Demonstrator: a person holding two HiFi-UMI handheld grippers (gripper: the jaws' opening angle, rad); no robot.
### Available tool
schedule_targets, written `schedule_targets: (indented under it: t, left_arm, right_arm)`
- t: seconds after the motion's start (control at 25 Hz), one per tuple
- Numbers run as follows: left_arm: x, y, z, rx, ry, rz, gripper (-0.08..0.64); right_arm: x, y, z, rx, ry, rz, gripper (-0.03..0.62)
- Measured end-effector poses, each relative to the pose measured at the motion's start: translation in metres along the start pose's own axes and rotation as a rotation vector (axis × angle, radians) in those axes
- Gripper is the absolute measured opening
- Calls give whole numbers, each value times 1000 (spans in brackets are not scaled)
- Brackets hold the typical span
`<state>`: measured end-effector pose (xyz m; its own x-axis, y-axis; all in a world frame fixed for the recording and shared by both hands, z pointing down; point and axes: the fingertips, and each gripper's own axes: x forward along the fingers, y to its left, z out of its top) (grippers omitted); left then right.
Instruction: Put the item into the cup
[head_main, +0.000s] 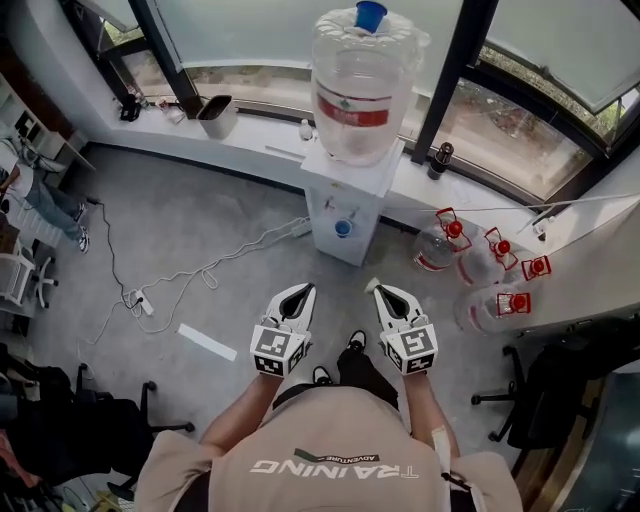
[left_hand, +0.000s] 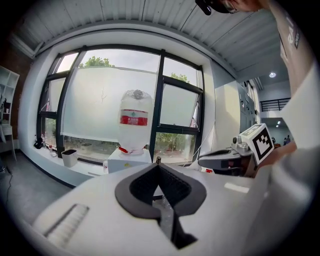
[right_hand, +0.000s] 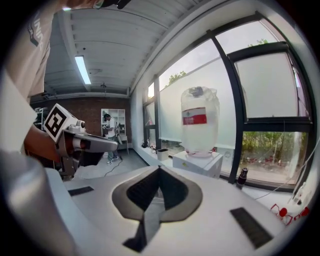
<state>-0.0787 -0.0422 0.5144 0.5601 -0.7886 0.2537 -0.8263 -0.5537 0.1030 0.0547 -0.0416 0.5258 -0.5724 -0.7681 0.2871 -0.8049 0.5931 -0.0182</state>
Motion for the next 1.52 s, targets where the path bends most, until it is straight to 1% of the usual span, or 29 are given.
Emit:
schedule_targets:
  t: [0.28, 0.56, 0.8, 0.92, 1.08, 1.24, 1.32, 1.44, 1.52]
  left_arm:
    - [60, 24, 33, 30, -23, 40, 8]
    - [106, 43, 52, 17, -24, 103, 8]
    - [121, 54, 51, -7, -15, 144, 8]
    - [128, 61, 49, -23, 1, 153, 8]
    - [135, 74, 51, -33, 3, 139, 8]
    - [147, 90, 57, -15, -10, 99, 8]
    - [152, 96, 60, 8, -11, 72, 8]
    - [162, 102, 67, 72, -11, 20, 8]
    - [168, 107, 69, 82, -13, -15, 8]
  right_arm:
    - [52, -48, 14, -15, -9, 69, 11]
    - [95, -93, 26, -32, -3, 139, 11]
    - [116, -103, 30, -37, -1, 199, 11]
    - [126, -105, 32, -45, 9, 214, 11]
    - [139, -102, 34, -39, 23, 213, 11]
    - [156, -100, 40, -39, 23, 183, 11]
    - [164, -100, 44, -35, 20, 166, 11]
    - [174, -103, 50, -41, 29, 135, 11]
    - [181, -104, 53, -50, 37, 114, 11]
